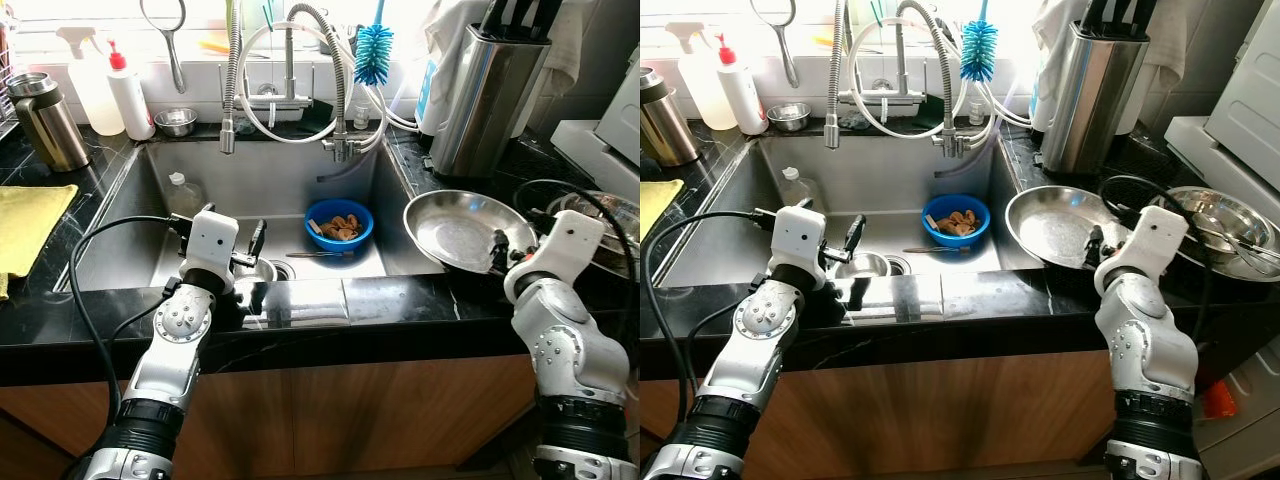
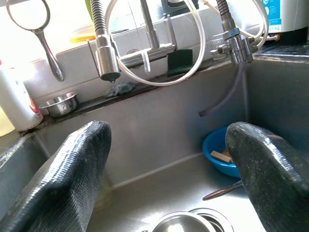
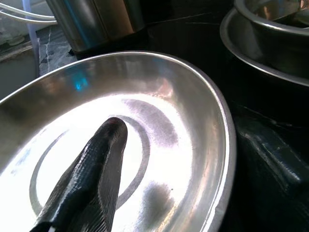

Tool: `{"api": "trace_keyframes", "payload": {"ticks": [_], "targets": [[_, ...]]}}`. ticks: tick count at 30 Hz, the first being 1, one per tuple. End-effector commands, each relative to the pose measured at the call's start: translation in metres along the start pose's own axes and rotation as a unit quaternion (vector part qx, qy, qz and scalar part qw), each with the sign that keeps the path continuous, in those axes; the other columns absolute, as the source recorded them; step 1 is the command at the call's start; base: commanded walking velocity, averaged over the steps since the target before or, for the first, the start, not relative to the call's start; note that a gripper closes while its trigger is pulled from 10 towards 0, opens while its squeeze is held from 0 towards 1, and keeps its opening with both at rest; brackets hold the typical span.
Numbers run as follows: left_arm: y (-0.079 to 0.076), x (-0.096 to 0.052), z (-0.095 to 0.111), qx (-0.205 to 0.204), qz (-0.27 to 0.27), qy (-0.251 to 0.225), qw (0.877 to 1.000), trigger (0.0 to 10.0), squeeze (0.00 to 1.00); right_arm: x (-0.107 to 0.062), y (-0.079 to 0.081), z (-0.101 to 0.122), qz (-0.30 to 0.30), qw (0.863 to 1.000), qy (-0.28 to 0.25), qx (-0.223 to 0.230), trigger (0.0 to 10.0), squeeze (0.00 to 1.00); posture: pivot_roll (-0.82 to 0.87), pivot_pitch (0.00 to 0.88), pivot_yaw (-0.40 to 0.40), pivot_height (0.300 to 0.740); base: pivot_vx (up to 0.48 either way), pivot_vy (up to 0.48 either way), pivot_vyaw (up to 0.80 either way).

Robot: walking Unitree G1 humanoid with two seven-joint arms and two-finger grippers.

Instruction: Kitchen organization

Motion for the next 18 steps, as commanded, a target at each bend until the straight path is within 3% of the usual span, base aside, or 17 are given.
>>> {"api": "trace_keyframes", "payload": {"ticks": [1,11,12,13,14,18], "targets": [[-0.0021,0.0025,0.0031,0.012,-0.010,-0.006,1.000,10.0,0.00,0.0009,0.0001,-0.0011,0.003,1.000,0.009,-0.008,10.0,0.00,-0.02,0.027,-0.029,0.740,0.000,0.000,0.00],[-0.0050,0.0027,0.0057,0.030,-0.023,-0.014,0.999,10.0,0.00,0.0016,-0.0026,-0.0028,-0.014,1.000,0.011,0.008,10.0,0.00,-0.01,0.025,-0.027,0.740,0.000,0.000,0.00],[-0.0053,0.0028,0.0059,0.031,-0.024,-0.014,0.999,10.0,0.00,0.0017,-0.0036,-0.0031,-0.017,1.000,0.012,0.016,4.9,0.00,-0.01,0.025,-0.027,0.740,0.000,0.000,0.00],[-0.0053,0.0028,0.0059,0.031,-0.024,-0.014,0.999,10.0,0.00,0.0017,-0.0036,-0.0031,-0.017,1.000,0.012,0.016,4.9,0.00,-0.01,0.025,-0.027,0.740,0.000,0.000,0.00],[-0.0060,0.0028,0.0065,0.035,-0.027,-0.016,0.999,10.0,0.00,0.0018,-0.0046,-0.0037,-0.020,0.999,0.013,0.029,0.0,0.00,-0.01,0.026,-0.026,0.740,0.000,0.000,0.00],[-0.0070,0.0027,0.0069,0.038,-0.030,-0.017,0.999,10.0,0.00,0.0018,-0.0052,-0.0039,-0.020,0.999,0.015,0.032,0.0,0.00,-0.01,0.028,-0.026,0.740,0.000,0.000,0.00]]}}
Point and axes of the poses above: a point about 5 cm out from each wrist's last joint towards the gripper, its own x axis pointing out of the wrist towards the gripper, its own z axis along the axis of the wrist's last joint, y = z × x, the point moved 1 cm from there along x, pointing out of the wrist towards the gripper, and after that the axes turned 4 degrees about x, right-handed, at the moved point
